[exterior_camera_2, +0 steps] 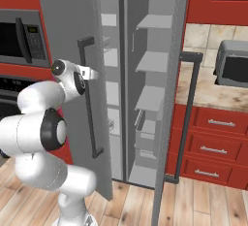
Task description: Move the hot dog bun to the plate on the dining table and place the condiment next to that plate. Then navigate to the fridge and take the sausage and place it on the plate as well.
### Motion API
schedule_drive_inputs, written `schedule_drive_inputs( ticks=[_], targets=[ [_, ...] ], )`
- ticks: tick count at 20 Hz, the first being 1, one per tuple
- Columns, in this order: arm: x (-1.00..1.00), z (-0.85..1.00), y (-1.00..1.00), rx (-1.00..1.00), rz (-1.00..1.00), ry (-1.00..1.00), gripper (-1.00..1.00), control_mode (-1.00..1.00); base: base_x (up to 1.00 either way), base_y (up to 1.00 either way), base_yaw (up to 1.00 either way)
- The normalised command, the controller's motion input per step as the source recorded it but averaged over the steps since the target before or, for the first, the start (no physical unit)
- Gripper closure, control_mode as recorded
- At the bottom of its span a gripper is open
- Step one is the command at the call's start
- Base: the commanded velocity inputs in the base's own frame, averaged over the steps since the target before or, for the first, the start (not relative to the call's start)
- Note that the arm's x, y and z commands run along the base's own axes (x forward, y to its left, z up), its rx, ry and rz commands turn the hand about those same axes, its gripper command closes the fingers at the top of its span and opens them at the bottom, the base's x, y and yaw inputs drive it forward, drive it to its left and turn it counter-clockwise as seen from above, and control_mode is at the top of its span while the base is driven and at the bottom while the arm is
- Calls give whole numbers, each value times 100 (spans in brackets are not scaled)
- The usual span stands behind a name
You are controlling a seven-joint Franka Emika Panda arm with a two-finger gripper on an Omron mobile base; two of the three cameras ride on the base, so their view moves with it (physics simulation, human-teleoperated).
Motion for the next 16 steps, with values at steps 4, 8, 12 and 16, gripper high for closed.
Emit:
schedule_drive_inputs(
  ticks=[4,8,12,16],
  targets=[
    [-53,-3,99,0,0,0,-100,-100,0,0,0],
    [-45,10,38,7,-11,6,-100,-100,0,0,0],
    [-67,43,-20,25,-34,6,-100,-100,0,0,0],
    [-82,45,-57,34,-36,3,-100,-100,0,0,0]
  ],
)
